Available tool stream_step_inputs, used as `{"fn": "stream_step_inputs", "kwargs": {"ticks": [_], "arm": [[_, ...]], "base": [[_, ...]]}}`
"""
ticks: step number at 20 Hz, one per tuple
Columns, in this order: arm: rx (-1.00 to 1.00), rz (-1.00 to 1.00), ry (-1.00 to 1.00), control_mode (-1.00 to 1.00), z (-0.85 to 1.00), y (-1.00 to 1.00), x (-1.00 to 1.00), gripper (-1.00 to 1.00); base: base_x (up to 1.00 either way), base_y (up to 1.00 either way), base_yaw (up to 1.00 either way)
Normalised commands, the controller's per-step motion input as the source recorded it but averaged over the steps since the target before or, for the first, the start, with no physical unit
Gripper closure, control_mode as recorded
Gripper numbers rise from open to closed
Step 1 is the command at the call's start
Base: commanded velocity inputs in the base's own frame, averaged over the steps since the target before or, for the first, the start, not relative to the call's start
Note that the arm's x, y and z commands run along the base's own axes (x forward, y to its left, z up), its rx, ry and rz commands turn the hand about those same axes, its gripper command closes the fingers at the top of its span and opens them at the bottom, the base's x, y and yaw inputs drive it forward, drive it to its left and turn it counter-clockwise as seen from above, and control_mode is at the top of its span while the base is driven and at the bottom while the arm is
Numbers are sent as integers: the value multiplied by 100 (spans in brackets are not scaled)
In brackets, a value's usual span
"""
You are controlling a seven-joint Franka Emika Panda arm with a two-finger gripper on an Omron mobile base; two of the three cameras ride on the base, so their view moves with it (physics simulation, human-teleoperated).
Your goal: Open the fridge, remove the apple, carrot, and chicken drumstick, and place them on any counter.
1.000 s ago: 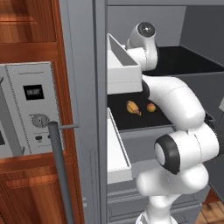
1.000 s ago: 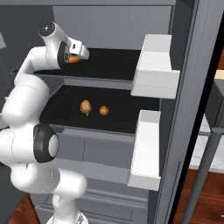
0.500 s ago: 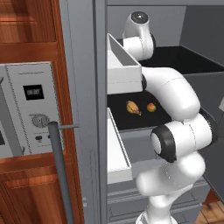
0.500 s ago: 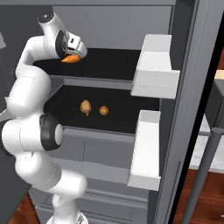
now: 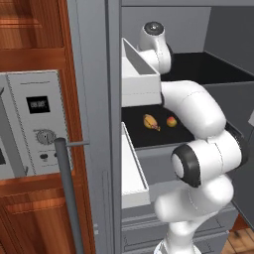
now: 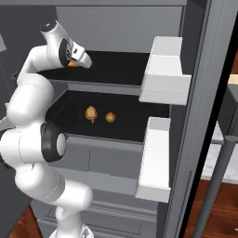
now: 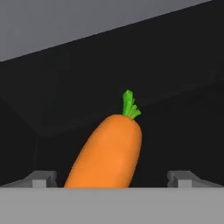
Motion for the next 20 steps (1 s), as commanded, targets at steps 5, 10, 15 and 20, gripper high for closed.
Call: {"fn": "stream_step_inputs", "kwargs": {"ticks": [5,10,15,20], "arm": [[12,-6,2,-100,-8,0,53,-100],[3,-8,17,-100,-60,17,4,100],[0,-7,2,-100,-21,1,-34,100],[0,-2,-21,-100,18,-66,-94,100]], "base": [[0,0,0],[0,0,0],[0,0,0],[0,0,0]]}}
